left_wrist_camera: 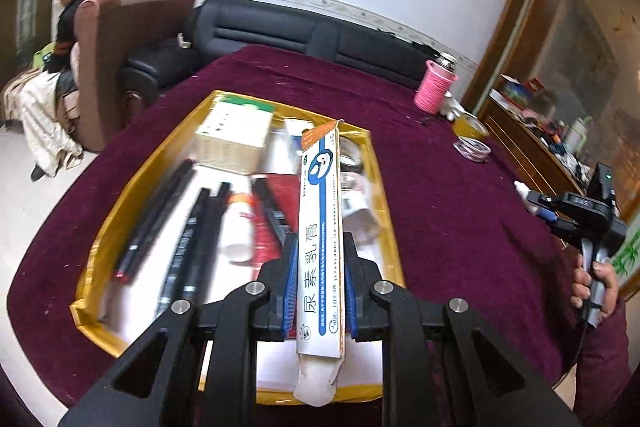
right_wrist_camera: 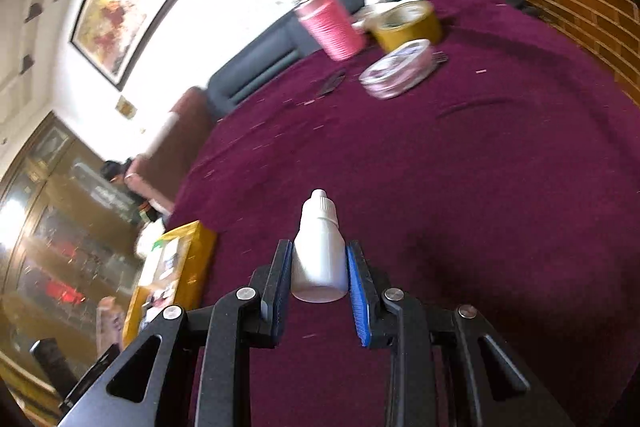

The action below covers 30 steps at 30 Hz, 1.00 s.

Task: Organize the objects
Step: 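Carry the toothpaste tube and dropper bottle into the tray and lower them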

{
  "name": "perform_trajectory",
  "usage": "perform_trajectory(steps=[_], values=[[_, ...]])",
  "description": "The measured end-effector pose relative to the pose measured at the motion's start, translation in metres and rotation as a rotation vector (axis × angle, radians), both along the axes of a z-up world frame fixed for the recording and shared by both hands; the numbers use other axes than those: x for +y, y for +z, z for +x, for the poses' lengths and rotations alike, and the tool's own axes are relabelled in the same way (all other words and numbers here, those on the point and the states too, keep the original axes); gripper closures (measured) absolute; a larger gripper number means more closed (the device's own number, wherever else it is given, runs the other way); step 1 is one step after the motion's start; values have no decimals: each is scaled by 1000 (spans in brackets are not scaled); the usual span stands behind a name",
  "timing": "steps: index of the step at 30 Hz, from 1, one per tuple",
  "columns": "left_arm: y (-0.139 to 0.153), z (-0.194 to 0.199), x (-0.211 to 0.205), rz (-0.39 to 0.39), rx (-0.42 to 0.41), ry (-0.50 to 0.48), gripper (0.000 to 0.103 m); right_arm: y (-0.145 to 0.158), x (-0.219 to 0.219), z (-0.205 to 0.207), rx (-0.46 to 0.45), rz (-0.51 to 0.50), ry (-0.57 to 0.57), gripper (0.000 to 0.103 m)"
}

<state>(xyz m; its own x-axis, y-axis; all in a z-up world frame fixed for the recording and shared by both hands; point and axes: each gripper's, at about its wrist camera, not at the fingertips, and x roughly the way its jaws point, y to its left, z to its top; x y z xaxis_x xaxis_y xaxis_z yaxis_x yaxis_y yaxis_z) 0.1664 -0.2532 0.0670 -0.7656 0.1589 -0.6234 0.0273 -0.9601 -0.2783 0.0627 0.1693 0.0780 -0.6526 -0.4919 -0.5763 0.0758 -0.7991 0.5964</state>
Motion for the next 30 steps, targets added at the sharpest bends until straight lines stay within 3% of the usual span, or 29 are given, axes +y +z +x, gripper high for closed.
perform_trajectory(steps=[15, 30], values=[[-23, 6, -29, -33, -45, 69, 84, 1, -149, 17, -33, -101, 338, 73], [-34, 1, -31, -48, -101, 82, 85, -17, -249, 21, -79, -38, 502, 73]])
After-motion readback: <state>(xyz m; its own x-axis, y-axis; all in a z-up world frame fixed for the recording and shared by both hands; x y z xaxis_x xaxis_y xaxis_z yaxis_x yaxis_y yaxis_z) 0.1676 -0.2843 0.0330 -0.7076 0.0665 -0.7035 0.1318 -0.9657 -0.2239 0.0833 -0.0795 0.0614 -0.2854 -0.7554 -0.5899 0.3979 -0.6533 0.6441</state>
